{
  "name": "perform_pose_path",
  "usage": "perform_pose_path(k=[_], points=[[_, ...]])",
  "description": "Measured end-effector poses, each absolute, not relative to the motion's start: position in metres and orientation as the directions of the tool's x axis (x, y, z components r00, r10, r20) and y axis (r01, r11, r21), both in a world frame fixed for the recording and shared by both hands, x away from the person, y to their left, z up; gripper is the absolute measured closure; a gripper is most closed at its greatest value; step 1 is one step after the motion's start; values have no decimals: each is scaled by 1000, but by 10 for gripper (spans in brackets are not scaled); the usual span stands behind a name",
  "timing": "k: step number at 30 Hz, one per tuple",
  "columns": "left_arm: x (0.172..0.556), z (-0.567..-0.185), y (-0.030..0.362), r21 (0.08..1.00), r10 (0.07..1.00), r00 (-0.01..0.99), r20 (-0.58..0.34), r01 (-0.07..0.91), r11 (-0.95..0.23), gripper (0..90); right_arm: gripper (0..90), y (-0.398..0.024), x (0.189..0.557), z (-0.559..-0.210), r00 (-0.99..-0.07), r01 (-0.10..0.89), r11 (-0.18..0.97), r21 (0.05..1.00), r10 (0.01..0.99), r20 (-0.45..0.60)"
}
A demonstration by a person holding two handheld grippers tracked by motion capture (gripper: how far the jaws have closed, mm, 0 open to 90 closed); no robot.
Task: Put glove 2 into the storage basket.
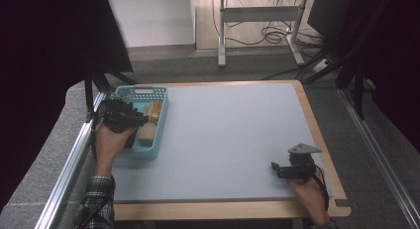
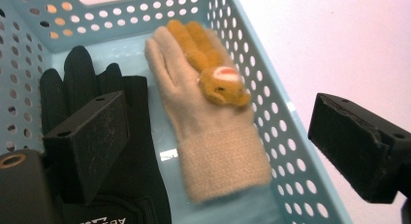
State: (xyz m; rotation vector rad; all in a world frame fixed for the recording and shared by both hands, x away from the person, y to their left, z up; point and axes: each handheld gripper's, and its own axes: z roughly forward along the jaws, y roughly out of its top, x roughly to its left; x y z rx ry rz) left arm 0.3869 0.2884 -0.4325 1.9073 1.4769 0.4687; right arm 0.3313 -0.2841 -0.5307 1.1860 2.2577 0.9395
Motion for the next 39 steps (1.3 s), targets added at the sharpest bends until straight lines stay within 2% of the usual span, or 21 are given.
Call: perform_pose_path(k=[19,39], points=[[366,-427,269,725,928,357,-107,666,-173,2,119,-284,331,-531,-548,551,408,728,835,-54],[346,-426,249,749,912,405,-68,624,-221,0,120,-284,331,-531,-548,550,409,728,835,-54]])
